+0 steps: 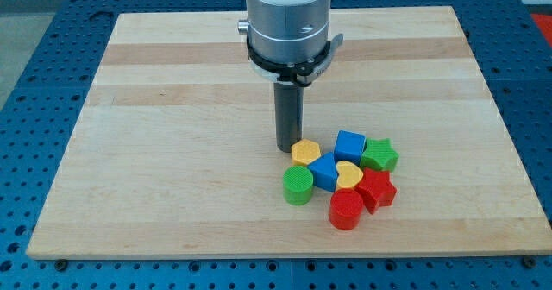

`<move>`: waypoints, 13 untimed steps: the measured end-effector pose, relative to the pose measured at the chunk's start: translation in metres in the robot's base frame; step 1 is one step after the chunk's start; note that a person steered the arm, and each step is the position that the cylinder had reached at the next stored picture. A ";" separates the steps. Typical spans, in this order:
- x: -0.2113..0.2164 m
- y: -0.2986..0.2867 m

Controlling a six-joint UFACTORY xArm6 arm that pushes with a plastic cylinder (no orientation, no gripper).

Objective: Point your arm at the center of the board

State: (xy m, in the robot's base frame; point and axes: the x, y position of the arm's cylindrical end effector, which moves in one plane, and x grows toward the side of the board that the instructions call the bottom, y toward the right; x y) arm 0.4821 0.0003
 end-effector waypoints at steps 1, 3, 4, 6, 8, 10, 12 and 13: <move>0.000 0.000; 0.001 -0.010; 0.001 -0.010; -0.016 -0.015; -0.028 -0.022; -0.030 -0.023; -0.034 -0.023; -0.034 -0.025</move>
